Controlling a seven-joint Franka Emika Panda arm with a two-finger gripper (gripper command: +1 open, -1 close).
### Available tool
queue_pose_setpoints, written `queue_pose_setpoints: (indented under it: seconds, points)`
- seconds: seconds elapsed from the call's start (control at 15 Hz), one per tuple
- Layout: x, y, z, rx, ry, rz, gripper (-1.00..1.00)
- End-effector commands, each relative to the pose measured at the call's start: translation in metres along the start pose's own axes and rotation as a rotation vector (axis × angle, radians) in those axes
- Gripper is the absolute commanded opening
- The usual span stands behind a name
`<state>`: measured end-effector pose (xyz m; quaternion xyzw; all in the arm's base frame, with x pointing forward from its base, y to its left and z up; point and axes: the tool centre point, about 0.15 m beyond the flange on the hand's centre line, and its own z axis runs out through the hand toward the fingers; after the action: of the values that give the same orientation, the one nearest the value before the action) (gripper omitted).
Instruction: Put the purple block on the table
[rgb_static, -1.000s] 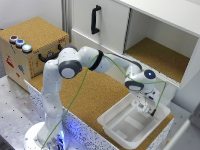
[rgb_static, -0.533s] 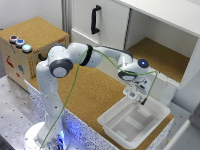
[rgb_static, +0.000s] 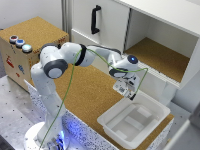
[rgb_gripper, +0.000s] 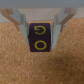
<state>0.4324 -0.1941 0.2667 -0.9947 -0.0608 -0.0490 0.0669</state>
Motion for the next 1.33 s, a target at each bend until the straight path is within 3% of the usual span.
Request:
queue_pose_setpoints:
  seconds: [0.0, 0.33, 0.4, 0.87, 1.07, 1.27]
  points:
    - [-0.009, -0.03, 0.05, -0.136, 0.023, 0.053, -1.0]
    - [0.01, -0.015, 0.062, -0.16, 0.059, 0.173, -1.0]
    - [0.014, -0.017, 0.061, -0.172, 0.053, 0.159, 1.0]
    - [0.029, -0.024, -0.011, -0.179, 0.11, 0.142, 1.0]
    - [0.029, -0.015, -0.034, -0.218, 0.129, 0.111, 1.0]
    - [0.026, 0.002, -0.049, -0.302, 0.14, 0.044, 1.0]
